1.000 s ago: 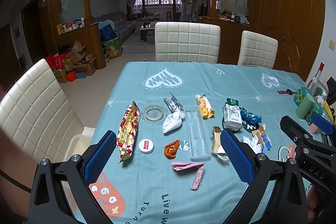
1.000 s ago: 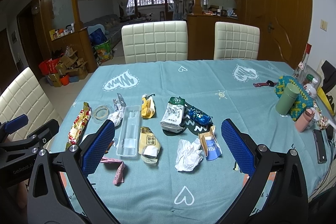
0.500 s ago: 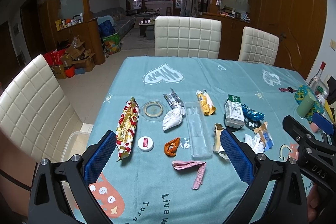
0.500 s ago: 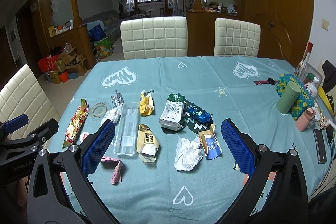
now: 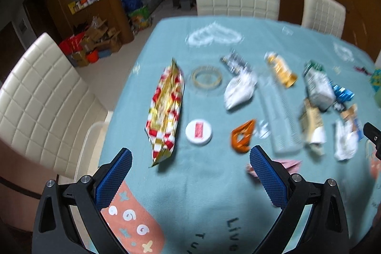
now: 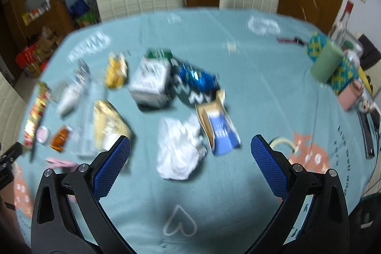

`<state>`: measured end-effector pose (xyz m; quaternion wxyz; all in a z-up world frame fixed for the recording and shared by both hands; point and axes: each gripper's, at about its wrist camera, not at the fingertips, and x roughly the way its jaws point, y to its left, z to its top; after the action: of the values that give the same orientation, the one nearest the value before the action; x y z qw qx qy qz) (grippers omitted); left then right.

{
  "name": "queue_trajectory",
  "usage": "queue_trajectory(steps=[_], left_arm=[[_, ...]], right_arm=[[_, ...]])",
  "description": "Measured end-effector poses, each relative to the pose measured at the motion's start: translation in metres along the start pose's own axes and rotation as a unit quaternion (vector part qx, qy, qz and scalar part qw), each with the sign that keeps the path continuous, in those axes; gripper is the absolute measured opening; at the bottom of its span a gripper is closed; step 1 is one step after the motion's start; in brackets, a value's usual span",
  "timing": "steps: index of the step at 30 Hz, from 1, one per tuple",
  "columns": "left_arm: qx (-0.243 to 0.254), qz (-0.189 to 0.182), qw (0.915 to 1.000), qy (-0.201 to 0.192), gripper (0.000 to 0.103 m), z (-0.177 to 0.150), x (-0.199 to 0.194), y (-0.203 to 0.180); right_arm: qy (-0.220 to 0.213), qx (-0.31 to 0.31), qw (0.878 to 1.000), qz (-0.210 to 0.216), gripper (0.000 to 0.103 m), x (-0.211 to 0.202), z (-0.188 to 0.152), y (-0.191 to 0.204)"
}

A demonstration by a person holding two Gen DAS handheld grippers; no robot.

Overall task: Collect trash
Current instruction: 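Grasp the crumpled white tissue with the right gripper while the left grasps the pink paper strip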

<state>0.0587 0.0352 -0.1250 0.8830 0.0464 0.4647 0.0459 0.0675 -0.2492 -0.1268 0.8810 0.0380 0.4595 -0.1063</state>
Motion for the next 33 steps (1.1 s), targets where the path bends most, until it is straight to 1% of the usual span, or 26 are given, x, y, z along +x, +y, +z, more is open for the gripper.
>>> queue_trajectory(steps=[3, 5, 7, 8, 9, 10, 11, 12, 15, 18, 19, 20, 21, 22, 23, 24, 26, 29, 32, 33], left_arm=[[0.003, 0.005, 0.9997, 0.022, 0.097, -0.002, 0.02, 0.001], [0.001, 0.01, 0.9993, 0.037, 0.097, -0.002, 0.035, 0.002], [-0.001, 0.01, 0.9989, 0.045, 0.097, -0.001, 0.043, 0.002], [-0.002, 0.011, 0.9988, 0.048, 0.097, 0.001, 0.046, 0.003], [-0.003, 0.012, 0.9987, 0.049, 0.097, 0.002, 0.049, 0.004], [-0.005, 0.013, 0.9987, 0.049, 0.097, 0.003, 0.052, 0.004], [-0.006, 0.016, 0.9986, 0.05, 0.097, 0.005, 0.054, 0.005], [-0.007, 0.019, 0.9986, 0.05, 0.097, 0.007, 0.056, 0.004], [-0.02, 0.024, 0.9982, 0.051, 0.097, 0.013, 0.062, 0.011], [-0.029, 0.022, 0.998, 0.052, 0.097, 0.018, 0.067, 0.013], [-0.03, 0.022, 0.998, 0.052, 0.097, 0.018, 0.068, 0.012], [-0.031, 0.02, 0.998, 0.052, 0.097, 0.019, 0.068, 0.011], [-0.033, 0.018, 0.998, 0.051, 0.097, 0.019, 0.068, 0.01], [-0.034, 0.015, 0.9981, 0.05, 0.097, 0.019, 0.068, 0.009], [-0.031, 0.013, 0.9982, 0.049, 0.097, 0.019, 0.068, 0.006], [-0.028, 0.012, 0.9984, 0.049, 0.097, 0.019, 0.068, 0.003], [-0.021, 0.008, 0.9987, 0.047, 0.097, 0.018, 0.068, -0.002], [-0.017, 0.006, 0.9988, 0.046, 0.097, 0.015, 0.067, -0.007], [-0.014, 0.001, 0.9986, 0.051, 0.097, 0.011, 0.067, -0.009], [-0.011, 0.0, 0.9986, 0.052, 0.097, 0.01, 0.067, -0.01]], right_arm=[[0.023, 0.007, 1.0, -0.006, 0.1, 0.025, -0.002, -0.004], [0.037, 0.013, 0.999, -0.009, 0.096, 0.041, -0.002, -0.006], [0.056, 0.02, 0.998, -0.002, 0.08, 0.055, -0.001, -0.008], [0.066, 0.026, 0.997, 0.003, 0.073, 0.059, -0.002, -0.008], [0.076, 0.031, 0.997, 0.01, 0.06, 0.063, -0.003, -0.008], [0.091, 0.041, 0.995, 0.02, 0.052, 0.069, -0.005, -0.008], [0.081, 0.043, 0.996, 0.016, 0.05, 0.068, -0.006, -0.008], [0.076, 0.043, 0.996, 0.021, 0.038, 0.067, -0.007, -0.006], [0.075, 0.039, 0.996, 0.028, 0.034, 0.065, -0.01, -0.001], [0.081, 0.041, 0.995, 0.038, 0.036, 0.064, -0.01, 0.0], [0.083, 0.041, 0.995, 0.036, 0.038, 0.063, -0.011, -0.001], [0.083, 0.045, 0.995, 0.034, 0.043, 0.062, -0.011, -0.003], [0.081, 0.05, 0.995, 0.033, 0.067, 0.059, -0.011, -0.005], [0.074, 0.055, 0.995, 0.029, 0.084, 0.056, -0.012, -0.007], [0.055, 0.06, 0.997, 0.017, 0.085, 0.049, -0.013, -0.01], [0.051, 0.059, 0.997, 0.014, 0.085, 0.046, -0.014, -0.01], [0.055, 0.054, 0.997, 0.01, 0.085, 0.045, -0.015, -0.01], [0.069, 0.062, 0.996, 0.015, 0.084, 0.044, -0.022, -0.01], [0.078, 0.057, 0.995, 0.021, 0.08, 0.045, -0.03, -0.005], [0.078, 0.056, 0.995, 0.024, 0.076, 0.044, -0.033, -0.005]])
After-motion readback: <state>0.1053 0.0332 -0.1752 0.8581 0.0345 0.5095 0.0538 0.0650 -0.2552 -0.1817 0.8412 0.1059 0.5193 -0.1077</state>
